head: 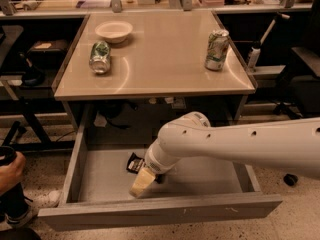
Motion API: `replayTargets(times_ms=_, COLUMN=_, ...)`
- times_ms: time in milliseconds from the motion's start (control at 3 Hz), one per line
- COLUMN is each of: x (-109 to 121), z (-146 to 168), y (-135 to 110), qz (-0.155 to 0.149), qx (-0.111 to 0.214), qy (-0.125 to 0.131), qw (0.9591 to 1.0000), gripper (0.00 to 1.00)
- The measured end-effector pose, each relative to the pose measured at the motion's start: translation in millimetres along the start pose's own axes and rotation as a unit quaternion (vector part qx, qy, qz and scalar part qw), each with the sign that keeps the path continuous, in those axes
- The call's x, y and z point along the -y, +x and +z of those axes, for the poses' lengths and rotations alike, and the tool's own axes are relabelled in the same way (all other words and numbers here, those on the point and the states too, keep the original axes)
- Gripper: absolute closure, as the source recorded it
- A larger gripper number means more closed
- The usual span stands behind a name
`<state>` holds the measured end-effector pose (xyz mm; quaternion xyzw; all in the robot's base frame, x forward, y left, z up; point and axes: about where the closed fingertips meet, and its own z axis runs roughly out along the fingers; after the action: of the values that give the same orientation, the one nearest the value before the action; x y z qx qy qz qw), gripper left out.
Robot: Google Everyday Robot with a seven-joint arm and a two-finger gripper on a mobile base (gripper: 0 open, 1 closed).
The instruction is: Pick rxbar chocolate from top drawer and place on counter
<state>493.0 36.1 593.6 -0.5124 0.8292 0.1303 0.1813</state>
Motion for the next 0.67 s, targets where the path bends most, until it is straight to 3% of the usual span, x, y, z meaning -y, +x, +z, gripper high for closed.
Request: replayTargets(times_ms=667, x=-3.6, z=6.3, y=-0.8, qz=0.0, qx=0.0, qy=-0.008, qw=1.0, gripper=0.43)
